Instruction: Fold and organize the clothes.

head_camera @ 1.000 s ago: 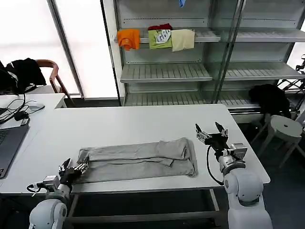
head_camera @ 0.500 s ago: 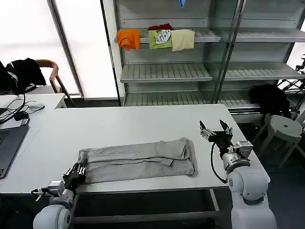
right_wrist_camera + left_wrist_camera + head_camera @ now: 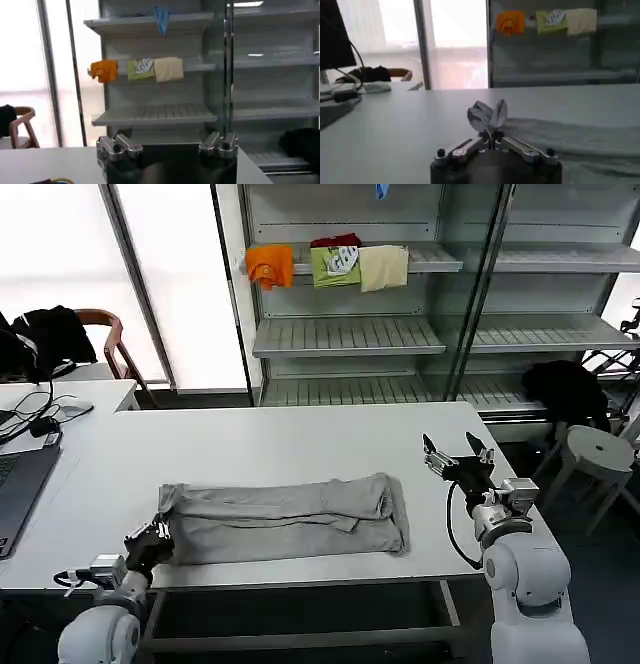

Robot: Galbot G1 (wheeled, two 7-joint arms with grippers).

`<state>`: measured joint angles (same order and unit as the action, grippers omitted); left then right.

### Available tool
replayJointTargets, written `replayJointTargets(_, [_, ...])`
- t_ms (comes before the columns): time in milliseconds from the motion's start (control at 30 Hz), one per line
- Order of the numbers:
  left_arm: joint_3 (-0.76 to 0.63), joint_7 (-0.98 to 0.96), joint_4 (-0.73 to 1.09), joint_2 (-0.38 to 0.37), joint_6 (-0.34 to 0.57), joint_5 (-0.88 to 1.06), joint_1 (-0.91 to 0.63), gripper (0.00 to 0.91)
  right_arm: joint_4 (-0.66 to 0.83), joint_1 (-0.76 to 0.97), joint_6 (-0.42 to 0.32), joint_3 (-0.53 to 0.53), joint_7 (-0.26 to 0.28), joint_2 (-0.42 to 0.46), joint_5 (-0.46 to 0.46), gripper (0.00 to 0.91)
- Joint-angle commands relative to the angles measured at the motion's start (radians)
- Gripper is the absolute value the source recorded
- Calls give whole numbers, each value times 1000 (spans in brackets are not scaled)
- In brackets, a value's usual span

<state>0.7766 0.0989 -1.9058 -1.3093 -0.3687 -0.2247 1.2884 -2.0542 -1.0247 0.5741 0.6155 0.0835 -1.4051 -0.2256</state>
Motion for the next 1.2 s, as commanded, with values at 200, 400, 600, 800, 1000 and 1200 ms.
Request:
replayJointTargets(200, [292,222,123,378,70,158,-97,0,11,-3,3,-13,-15,-2,16,907])
replayJointTargets(400, [320,248,194,460,68,168,-138,0,9,-6,3,-27,-14,-8,36,907])
replayJointTargets(600, [272,237,73,395,16,85,-130,0,4,-25,3,-31,-14,-12,49,907])
replayJointTargets(800, [97,213,-106,181,-100,52,-108,0,-19,-45,4,-35,-12,-12,63,907])
replayJointTargets(1000, [-116,176,-130,10,-149,129,-98,0,-38,-67,4,-32,-12,-9,69,907])
replayJointTargets(1200, [-233,124,-116,-51,-208,161,-103,10,-77,-93,4,-29,-8,-6,76,907])
